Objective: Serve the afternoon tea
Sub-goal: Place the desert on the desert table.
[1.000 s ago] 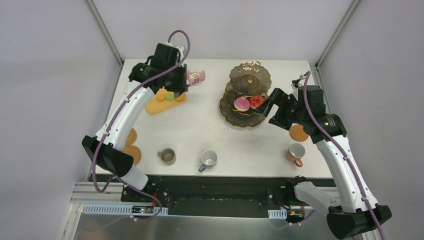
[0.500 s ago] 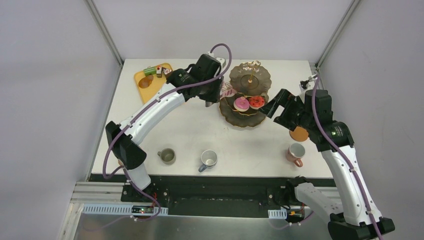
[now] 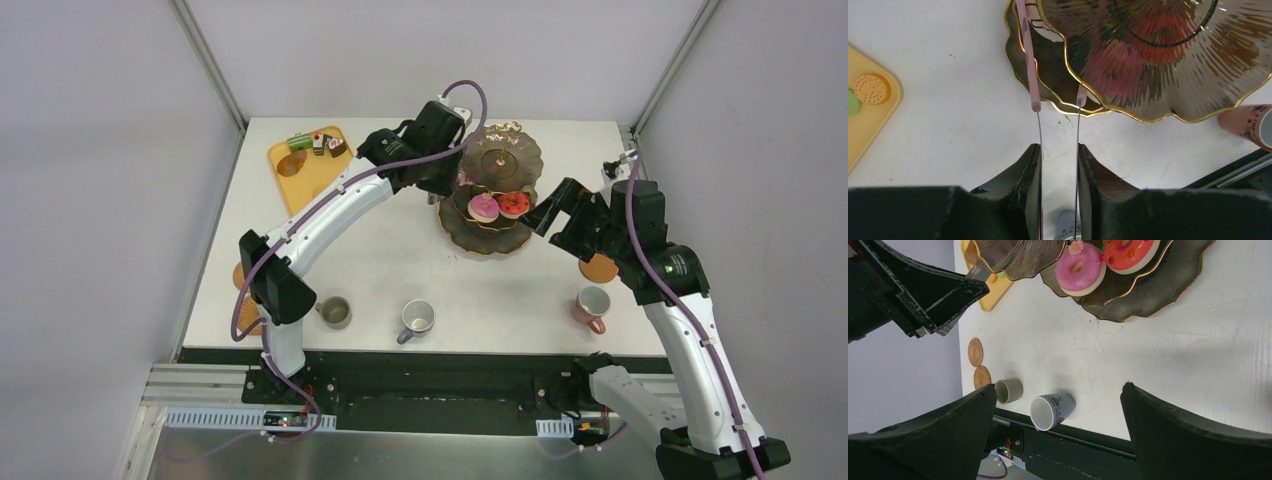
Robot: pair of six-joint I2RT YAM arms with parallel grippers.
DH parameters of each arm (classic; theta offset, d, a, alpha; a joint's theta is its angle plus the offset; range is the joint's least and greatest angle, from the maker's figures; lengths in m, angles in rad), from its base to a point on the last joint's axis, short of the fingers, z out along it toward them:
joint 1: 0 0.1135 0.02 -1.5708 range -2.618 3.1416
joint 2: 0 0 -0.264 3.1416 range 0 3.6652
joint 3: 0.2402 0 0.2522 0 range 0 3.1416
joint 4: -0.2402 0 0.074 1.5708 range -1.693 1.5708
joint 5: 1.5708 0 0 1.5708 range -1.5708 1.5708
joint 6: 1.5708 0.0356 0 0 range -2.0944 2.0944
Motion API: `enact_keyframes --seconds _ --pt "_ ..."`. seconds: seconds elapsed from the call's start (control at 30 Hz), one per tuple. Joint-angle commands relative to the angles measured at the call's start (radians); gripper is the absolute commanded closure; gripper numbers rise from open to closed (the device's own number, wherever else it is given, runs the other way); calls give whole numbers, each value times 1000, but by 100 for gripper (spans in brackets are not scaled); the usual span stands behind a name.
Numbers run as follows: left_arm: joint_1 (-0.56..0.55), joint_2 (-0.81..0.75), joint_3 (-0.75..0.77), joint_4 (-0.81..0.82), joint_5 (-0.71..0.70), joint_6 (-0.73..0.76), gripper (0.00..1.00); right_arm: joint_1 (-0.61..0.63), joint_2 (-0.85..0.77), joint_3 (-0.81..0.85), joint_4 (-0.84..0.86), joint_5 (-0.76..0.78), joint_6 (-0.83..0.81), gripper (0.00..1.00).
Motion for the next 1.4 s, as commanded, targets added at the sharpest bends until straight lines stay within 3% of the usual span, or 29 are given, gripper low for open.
enact_keyframes --seconds 0.0,0.27,0.43,0.8,1.37 --pt "-17 25 66 -17 -14 32 79 1 -17 18 5 12 -11 1" --pt "-23 34 67 -23 -10 40 63 2 -14 16 3 12 -13 1" --pt "-23 32 76 -36 -23 50 59 2 -8 14 6 5 -12 1" --pt "-23 -14 97 -76 -77 67 59 2 -2 9 6 -11 -11 1" --pt "17 -367 -187 -67 -278 75 58 2 15 -18 36 -50 2 1"
